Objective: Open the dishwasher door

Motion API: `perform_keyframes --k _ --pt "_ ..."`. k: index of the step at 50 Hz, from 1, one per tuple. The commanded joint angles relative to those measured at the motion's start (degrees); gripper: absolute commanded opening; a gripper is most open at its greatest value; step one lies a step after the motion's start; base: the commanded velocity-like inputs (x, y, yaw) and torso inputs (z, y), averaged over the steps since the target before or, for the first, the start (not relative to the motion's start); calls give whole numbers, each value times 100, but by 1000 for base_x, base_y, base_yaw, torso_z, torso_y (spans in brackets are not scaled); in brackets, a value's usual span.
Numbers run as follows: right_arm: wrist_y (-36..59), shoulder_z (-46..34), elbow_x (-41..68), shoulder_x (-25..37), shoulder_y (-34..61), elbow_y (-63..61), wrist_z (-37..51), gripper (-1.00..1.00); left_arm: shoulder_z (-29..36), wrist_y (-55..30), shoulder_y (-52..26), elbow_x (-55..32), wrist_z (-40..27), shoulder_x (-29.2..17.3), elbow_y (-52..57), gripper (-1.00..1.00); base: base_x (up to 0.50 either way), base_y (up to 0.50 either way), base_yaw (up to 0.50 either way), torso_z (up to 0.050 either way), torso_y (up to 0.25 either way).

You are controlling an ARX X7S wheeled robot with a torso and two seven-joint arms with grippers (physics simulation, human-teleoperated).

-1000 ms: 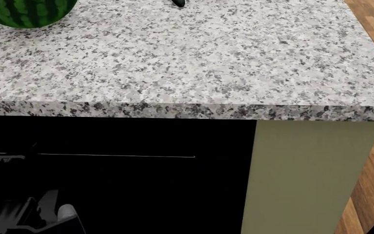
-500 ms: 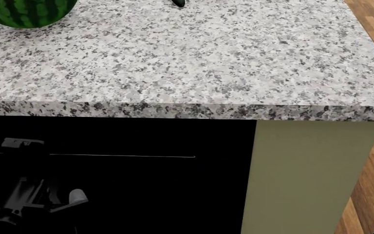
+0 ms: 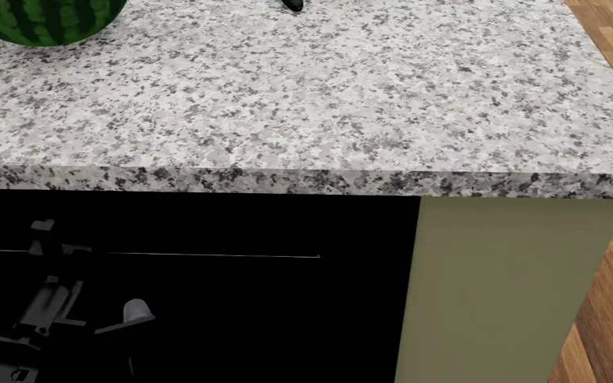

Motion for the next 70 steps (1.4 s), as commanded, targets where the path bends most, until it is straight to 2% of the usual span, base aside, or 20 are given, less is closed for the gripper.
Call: perform_keyframes --k 1,14,34,70 --pt "6 -30 -4 21 0 -18 34 100 30 24 -52 -36 -1 -57 -3 -100 0 0 0 0 0" --pt "-32 3 32 56 -61 -56 50 100 37 40 161 -81 262 -261 516 -100 1 0 0 0 0" --pt "-43 -40 44 88 -46 -77 87 100 -242 -904 1359 -115 1782 -1070 2963 -100 0 0 0 0 0" --pt "-146 -84 105 121 -111 -148 110 100 -635 -2050 2947 -387 3264 -1888 5220 -100 0 0 2 0 0"
